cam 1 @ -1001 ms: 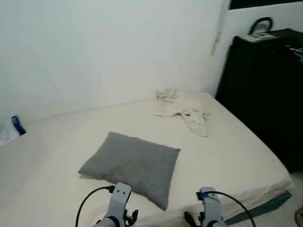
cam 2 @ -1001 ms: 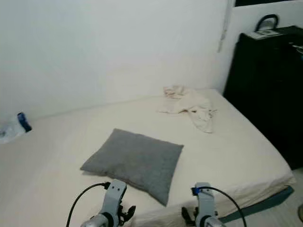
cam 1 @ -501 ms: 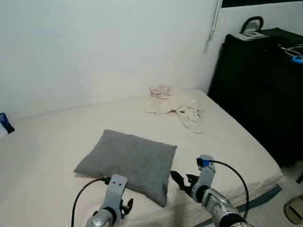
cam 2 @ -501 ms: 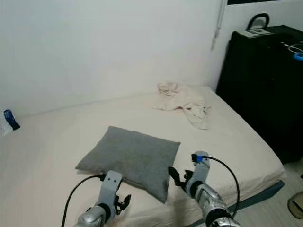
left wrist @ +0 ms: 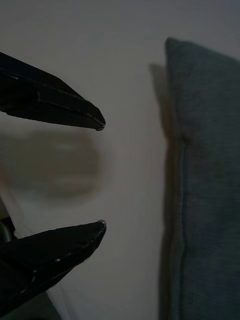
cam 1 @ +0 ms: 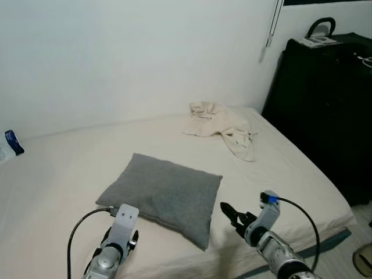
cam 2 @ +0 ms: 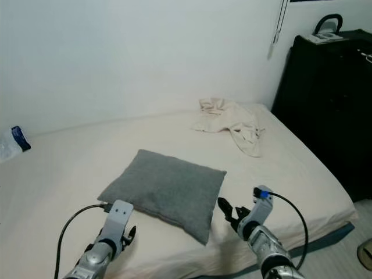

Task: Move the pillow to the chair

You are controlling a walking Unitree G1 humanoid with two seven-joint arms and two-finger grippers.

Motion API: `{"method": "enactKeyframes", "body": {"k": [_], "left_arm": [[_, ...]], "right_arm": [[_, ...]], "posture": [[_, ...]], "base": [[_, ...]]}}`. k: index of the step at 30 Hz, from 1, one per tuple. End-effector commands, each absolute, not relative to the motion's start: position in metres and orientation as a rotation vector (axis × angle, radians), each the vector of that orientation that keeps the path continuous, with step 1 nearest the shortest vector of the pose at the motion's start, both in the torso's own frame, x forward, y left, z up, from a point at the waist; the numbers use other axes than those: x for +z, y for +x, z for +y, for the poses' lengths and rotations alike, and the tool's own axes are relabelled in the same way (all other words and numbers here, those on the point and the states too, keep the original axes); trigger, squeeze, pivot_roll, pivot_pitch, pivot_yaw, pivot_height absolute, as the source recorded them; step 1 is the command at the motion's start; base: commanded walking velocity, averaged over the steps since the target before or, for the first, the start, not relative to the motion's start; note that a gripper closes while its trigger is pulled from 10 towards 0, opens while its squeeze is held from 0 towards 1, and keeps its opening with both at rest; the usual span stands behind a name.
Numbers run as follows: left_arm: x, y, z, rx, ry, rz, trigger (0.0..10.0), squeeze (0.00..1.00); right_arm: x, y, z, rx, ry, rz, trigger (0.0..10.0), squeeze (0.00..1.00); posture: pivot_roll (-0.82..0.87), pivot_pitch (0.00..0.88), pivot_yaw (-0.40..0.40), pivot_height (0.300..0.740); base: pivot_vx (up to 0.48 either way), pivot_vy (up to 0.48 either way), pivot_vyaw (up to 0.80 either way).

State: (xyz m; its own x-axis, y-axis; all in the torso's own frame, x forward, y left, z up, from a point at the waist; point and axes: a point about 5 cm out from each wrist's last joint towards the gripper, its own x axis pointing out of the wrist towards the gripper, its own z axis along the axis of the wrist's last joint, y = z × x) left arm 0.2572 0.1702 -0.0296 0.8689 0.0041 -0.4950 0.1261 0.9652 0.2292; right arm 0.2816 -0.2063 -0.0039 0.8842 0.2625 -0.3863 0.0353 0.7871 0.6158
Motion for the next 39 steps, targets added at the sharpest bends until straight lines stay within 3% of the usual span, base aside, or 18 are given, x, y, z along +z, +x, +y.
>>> {"method": "enactKeyframes", "body": {"k": [1,18,25,35,39], "left_arm": [[-0.034,0.252,0.179,-0.035,0.261,0.551,10.0,0.00],[-0.034,0.248,0.193,0.003,0.263,0.550,10.0,0.00],[-0.037,0.242,0.195,-0.009,0.280,0.551,10.0,0.00],[-0.038,0.231,0.204,-0.024,0.301,0.529,10.0,0.00],[-0.035,0.220,0.211,-0.042,0.328,0.481,10.0,0.00]], "right_arm": [[-0.008,0.276,-0.208,0.115,0.697,0.488,10.0,0.00],[0.013,0.292,-0.223,0.122,0.698,0.374,10.0,0.00],[0.028,0.301,-0.236,0.112,0.726,0.292,10.0,0.00],[0.037,0.314,-0.213,0.214,0.774,0.253,10.0,0.00],[0.039,0.318,-0.186,0.337,0.803,0.274,10.0,0.00]], "posture": [[-0.01,0.014,0.027,0.621],[0.00,0.034,0.043,0.606],[0.01,0.060,0.058,0.576],[0.06,0.145,0.094,0.576],[0.10,0.207,0.112,0.576]], "base": [[0.000,0.000,0.00],[0.000,0.000,0.00],[0.000,0.000,0.00],[0.000,0.000,0.00],[0.000,0.000,0.00]]}}
